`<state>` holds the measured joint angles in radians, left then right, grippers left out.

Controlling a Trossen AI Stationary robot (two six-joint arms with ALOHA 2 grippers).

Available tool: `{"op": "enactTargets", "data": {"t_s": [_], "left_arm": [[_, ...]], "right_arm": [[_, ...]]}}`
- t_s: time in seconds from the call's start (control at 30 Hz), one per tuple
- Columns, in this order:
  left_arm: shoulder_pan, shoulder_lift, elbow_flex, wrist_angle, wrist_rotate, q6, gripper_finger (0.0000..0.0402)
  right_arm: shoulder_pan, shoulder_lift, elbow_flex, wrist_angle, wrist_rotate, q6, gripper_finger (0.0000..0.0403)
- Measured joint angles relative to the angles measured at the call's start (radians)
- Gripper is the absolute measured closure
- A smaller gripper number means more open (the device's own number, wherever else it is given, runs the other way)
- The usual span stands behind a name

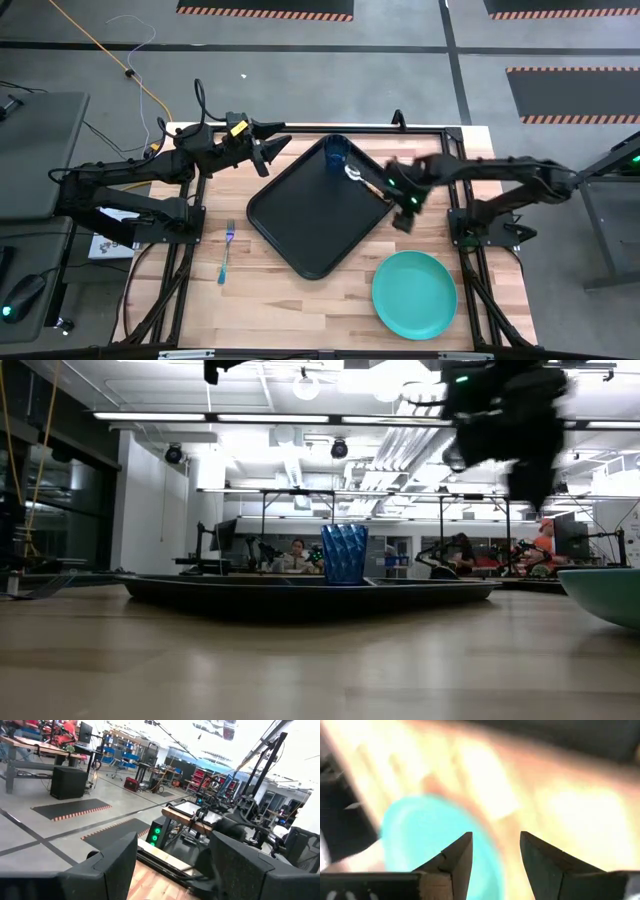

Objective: Pick and place plate/cup/fork/spoon on tray
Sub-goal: Put the green plate on the black tray to the left of the blue cup

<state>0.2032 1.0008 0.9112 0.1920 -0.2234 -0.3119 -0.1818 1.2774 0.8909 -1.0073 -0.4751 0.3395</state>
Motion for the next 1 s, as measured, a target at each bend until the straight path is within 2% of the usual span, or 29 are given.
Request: {"op": "enactTargets", "data": {"t_s": [0.07, 0.17, 0.3, 0.4, 0.5, 0.87, 1.0], "left_arm": [[0.000, 0.000, 0.000, 0.000, 0.000, -0.001, 0.0161], [0.000, 0.000, 0.000, 0.000, 0.000, 0.000, 0.0161], [0.000, 0.000, 0.000, 0.000, 0.000, 0.000, 0.0161], [0.000, 0.000, 0.000, 0.000, 0.000, 0.000, 0.0161], [0.000, 0.000, 0.000, -0.001, 0.000, 0.000, 0.0161], [0.000, 0.000, 0.000, -0.001, 0.000, 0.000, 0.0161], [0.000, 0.000, 0.000, -0.001, 0.000, 0.000, 0.0161]], "right_arm": [[0.063, -0.069, -0.068, 0.019, -0.054, 0.078, 0.0247], [0.169, -0.156, -0.152, 0.040, -0.051, 0.158, 0.0247], [0.287, -0.218, -0.233, 0.100, 0.022, 0.135, 0.0247], [0.344, -0.224, -0.264, 0.151, 0.151, 0.124, 0.0247], [0.372, -0.224, -0.289, 0.214, 0.217, 0.131, 0.0247], [0.431, -0.222, -0.381, 0.276, 0.232, 0.131, 0.0247], [0.448, -0.222, -0.397, 0.293, 0.267, 0.131, 0.0247]]}}
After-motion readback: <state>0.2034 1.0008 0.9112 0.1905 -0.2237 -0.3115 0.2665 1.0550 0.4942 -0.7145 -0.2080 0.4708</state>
